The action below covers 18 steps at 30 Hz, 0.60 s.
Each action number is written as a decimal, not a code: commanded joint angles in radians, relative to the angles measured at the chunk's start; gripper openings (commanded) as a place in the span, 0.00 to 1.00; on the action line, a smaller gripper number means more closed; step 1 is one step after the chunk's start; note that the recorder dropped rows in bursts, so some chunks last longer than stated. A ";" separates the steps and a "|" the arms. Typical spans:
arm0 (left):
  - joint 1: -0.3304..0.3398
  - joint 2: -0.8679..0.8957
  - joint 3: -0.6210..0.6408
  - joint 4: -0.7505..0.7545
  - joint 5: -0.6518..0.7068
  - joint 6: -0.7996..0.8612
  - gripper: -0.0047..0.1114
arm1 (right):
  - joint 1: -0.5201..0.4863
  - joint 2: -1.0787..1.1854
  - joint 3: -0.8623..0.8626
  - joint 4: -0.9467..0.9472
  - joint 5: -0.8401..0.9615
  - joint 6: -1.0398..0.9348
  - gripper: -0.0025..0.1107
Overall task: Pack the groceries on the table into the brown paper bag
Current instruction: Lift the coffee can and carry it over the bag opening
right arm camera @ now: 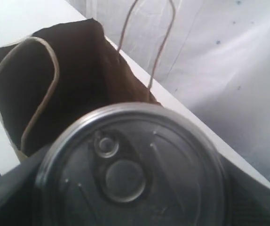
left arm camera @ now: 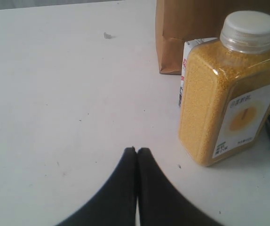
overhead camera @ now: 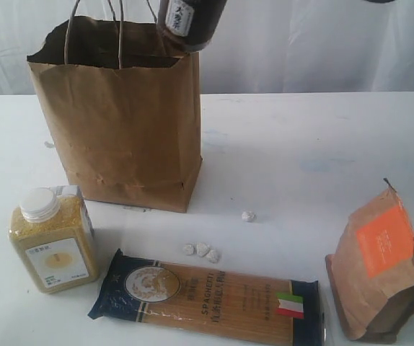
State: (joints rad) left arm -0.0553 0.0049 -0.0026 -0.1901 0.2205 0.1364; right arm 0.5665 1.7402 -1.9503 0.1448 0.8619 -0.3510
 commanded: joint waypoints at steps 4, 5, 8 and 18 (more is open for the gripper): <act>0.004 -0.005 0.003 -0.005 -0.007 -0.002 0.04 | 0.062 0.089 -0.116 -0.078 -0.084 -0.011 0.02; 0.004 -0.005 0.003 -0.007 -0.007 -0.002 0.04 | 0.064 0.101 -0.133 -0.078 -0.084 -0.011 0.02; 0.004 -0.005 0.003 -0.010 -0.007 -0.002 0.04 | 0.073 0.124 -0.179 -0.080 -0.086 -0.011 0.02; 0.004 -0.005 0.003 -0.009 -0.010 -0.002 0.04 | 0.084 0.161 -0.232 -0.095 -0.093 -0.005 0.02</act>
State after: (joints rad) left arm -0.0553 0.0049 -0.0026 -0.1901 0.2205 0.1364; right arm 0.6444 1.8940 -2.1675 0.0588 0.8140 -0.3578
